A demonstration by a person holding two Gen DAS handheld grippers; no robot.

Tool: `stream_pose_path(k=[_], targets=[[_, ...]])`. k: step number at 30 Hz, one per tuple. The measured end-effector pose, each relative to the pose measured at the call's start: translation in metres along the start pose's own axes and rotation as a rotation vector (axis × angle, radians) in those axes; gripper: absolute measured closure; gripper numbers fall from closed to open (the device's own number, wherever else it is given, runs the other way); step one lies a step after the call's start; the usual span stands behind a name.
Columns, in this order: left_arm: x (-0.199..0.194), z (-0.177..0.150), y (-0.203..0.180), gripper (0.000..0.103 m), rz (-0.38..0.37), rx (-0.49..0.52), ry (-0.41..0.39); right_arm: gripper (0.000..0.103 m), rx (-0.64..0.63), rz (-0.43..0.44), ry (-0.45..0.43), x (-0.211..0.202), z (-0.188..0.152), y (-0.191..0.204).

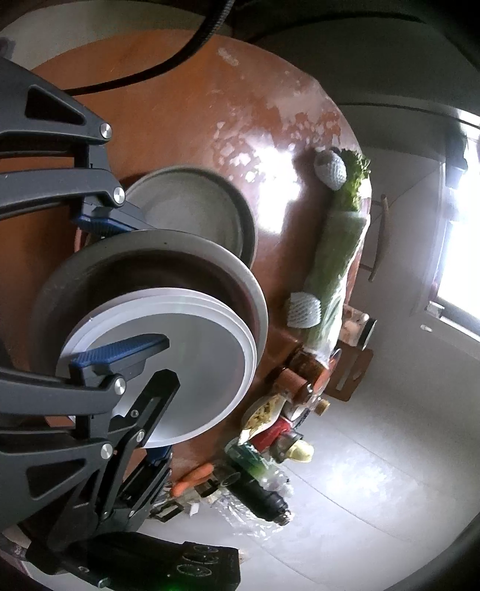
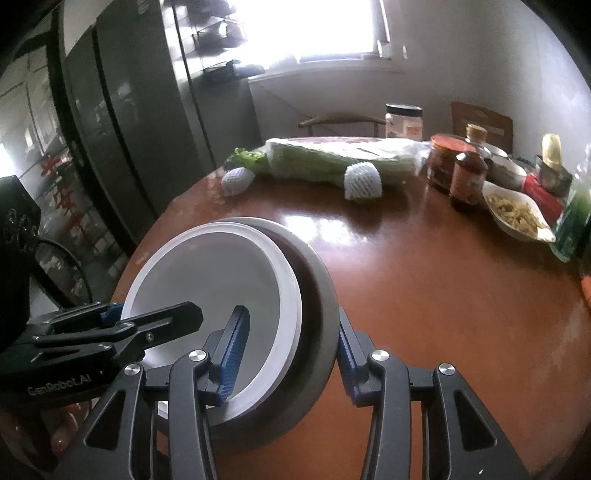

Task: Organize plates and bowls
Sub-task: 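Carry the steel bowl with nested paper bowls toward the plate stack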

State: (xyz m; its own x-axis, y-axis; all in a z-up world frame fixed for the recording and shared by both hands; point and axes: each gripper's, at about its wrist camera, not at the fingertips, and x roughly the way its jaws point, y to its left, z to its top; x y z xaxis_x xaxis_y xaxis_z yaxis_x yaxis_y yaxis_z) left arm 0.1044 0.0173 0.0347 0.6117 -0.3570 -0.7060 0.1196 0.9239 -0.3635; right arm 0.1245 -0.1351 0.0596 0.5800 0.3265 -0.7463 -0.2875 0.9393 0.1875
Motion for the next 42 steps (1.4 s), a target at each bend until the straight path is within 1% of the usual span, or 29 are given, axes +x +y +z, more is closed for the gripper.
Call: stream_pose_path(k=[10,16,23,31,42], targets=[[-0.006,0.021,0.018,0.055,0.028,-0.01,-0.012,0.057,-0.023,0.01,-0.001,0.014,0.028,0.019],[-0.005,0.028,0.031,0.055,0.043,-0.023,-0.01,0.057,-0.034,0.016,0.01,0.028,0.038,0.026],[-0.002,0.03,0.042,0.055,0.05,-0.037,-0.003,0.057,-0.042,0.024,0.028,0.039,0.041,0.032],[0.007,0.026,0.047,0.055,0.05,-0.051,0.008,0.057,-0.04,0.022,0.053,0.049,0.037,0.032],[0.015,0.024,0.047,0.055,0.055,-0.05,0.022,0.057,-0.036,0.018,0.067,0.054,0.034,0.029]])
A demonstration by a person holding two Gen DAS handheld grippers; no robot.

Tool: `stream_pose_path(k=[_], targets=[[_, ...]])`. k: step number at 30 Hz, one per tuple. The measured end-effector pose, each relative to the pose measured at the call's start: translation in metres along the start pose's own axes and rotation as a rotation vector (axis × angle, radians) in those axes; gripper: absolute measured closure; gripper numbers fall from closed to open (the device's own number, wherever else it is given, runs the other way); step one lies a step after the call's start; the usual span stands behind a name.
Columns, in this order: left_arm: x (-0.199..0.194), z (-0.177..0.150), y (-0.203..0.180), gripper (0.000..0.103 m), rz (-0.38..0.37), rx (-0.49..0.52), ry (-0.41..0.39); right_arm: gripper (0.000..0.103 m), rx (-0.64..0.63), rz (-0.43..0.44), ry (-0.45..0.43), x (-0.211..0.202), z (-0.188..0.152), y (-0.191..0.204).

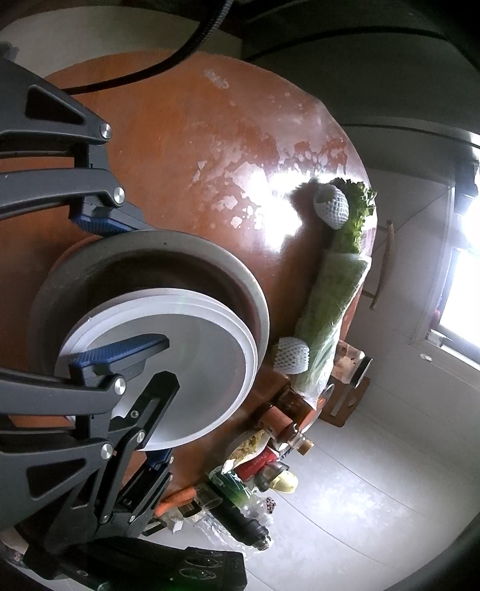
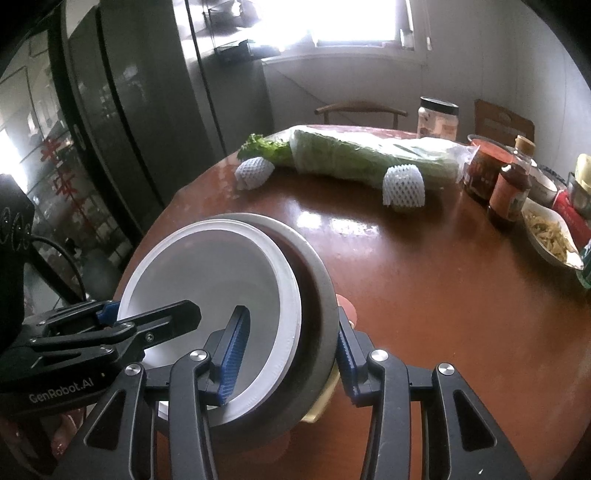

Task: Organize plates and bowls
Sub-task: 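Carry the steel bowl with nested paper bowls toward the plate stack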

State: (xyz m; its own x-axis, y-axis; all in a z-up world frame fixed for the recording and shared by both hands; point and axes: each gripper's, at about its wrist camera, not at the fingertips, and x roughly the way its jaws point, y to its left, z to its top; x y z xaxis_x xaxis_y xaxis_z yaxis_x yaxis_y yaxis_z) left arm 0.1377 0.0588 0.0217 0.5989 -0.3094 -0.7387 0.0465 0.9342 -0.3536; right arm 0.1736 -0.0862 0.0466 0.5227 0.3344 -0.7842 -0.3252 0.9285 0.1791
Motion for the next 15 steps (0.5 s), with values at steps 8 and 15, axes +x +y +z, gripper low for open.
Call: stream_pose_path(k=[8,15], targets=[[0.0043,-0.0006,0.0009,0.055,0.011,0.001,0.007,0.057,0.001,0.001,0.007,0.0039,-0.002,-0.002],[0.01,-0.0031,0.0045,0.055,0.029,0.002,0.021,0.057,-0.004,0.0,0.023,0.0104,-0.0036,0.0008]])
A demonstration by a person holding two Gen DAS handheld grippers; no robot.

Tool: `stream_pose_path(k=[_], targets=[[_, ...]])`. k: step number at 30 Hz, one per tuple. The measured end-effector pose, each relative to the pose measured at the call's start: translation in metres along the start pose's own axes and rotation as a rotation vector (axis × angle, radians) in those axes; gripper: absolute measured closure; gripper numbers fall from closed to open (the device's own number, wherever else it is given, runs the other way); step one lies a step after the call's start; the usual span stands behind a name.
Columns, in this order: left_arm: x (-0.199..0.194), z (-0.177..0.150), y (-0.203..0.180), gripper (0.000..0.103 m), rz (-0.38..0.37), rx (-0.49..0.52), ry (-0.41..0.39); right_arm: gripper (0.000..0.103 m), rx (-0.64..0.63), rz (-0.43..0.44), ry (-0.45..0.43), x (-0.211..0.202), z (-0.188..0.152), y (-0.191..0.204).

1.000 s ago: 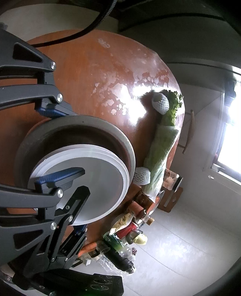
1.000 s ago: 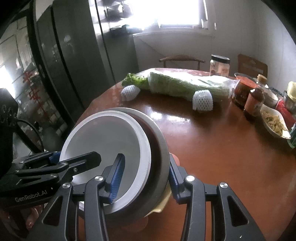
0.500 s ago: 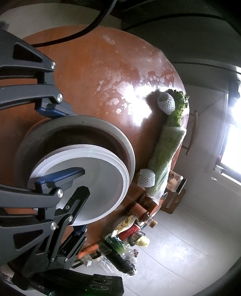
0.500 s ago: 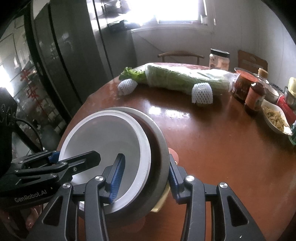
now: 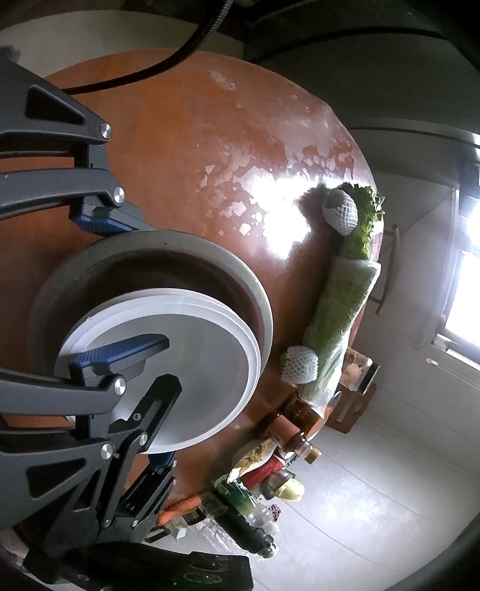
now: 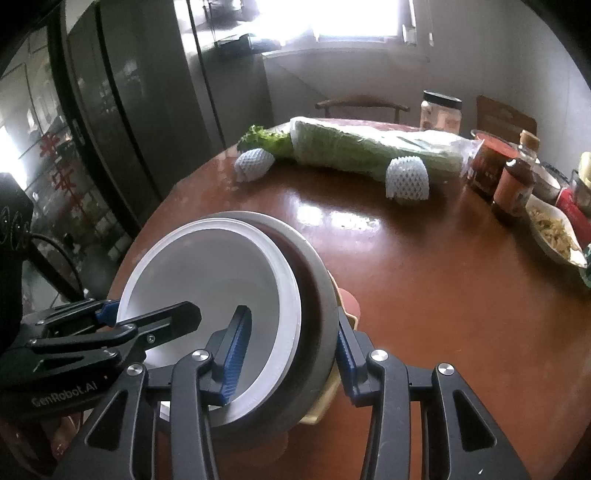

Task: Organize plates and bowls
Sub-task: 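Carry the steel bowl with nested paper bowls toward the plate stack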

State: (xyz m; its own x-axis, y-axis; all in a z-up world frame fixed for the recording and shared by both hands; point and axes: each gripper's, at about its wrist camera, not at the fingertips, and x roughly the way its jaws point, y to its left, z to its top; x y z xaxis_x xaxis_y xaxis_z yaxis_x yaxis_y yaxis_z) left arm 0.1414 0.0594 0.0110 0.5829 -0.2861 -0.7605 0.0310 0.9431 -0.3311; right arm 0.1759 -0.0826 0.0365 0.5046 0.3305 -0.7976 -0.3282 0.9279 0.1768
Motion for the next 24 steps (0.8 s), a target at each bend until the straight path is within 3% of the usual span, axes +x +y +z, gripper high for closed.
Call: stream_pose_path(k=[17,24], targets=[[0.007,-0.003,0.003,0.055,0.023,0.007,-0.001,0.058,-0.01,-0.016,0.011,0.011,-0.004,0.001],[0.012,-0.005,0.003,0.055,0.034,0.007,0.009,0.058,-0.059,-0.075,-0.007,0.01,-0.006,0.007]])
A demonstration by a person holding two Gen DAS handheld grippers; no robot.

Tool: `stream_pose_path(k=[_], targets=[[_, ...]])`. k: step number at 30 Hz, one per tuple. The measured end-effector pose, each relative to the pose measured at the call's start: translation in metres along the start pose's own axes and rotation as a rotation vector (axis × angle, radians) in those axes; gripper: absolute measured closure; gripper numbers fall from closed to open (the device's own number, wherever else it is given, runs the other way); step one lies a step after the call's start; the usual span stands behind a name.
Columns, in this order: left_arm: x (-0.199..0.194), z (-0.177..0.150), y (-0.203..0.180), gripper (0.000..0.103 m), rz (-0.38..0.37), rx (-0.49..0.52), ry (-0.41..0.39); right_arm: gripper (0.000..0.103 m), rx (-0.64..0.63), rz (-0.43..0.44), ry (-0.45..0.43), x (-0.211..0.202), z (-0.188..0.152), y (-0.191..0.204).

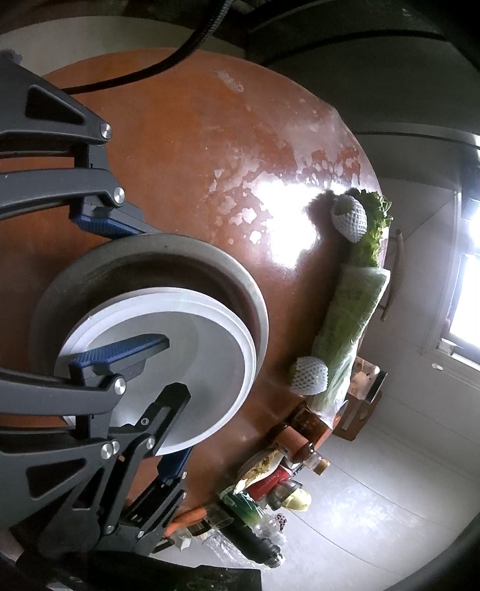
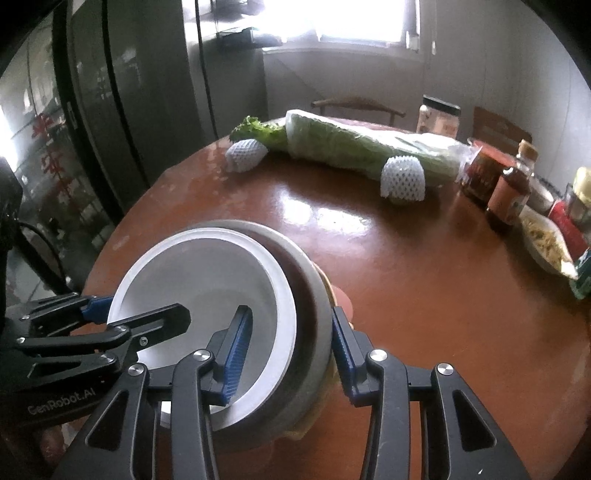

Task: Organize plates and bowls
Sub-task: 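Carry the steel bowl with nested paper bowls toward the plate stack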

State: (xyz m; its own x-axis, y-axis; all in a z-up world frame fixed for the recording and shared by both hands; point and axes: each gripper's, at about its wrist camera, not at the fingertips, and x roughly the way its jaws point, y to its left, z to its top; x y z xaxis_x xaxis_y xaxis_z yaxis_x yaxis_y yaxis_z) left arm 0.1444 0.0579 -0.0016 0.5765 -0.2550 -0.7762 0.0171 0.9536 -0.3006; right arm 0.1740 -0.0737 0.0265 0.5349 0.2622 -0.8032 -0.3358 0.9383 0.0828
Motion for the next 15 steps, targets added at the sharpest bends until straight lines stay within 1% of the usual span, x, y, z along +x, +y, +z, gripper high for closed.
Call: stream_pose_path(k=[6,15], targets=[[0.0001,-0.0002,0.0001,0.055,0.0,0.002,-0.001,0.058,-0.02,-0.018,-0.022,-0.0046,0.0015,0.0018],[-0.0004,-0.0009,-0.0001,0.055,-0.002,-0.003,-0.001,0.058,-0.023,-0.021,-0.018,-0.0067,0.0019,0.0015]])
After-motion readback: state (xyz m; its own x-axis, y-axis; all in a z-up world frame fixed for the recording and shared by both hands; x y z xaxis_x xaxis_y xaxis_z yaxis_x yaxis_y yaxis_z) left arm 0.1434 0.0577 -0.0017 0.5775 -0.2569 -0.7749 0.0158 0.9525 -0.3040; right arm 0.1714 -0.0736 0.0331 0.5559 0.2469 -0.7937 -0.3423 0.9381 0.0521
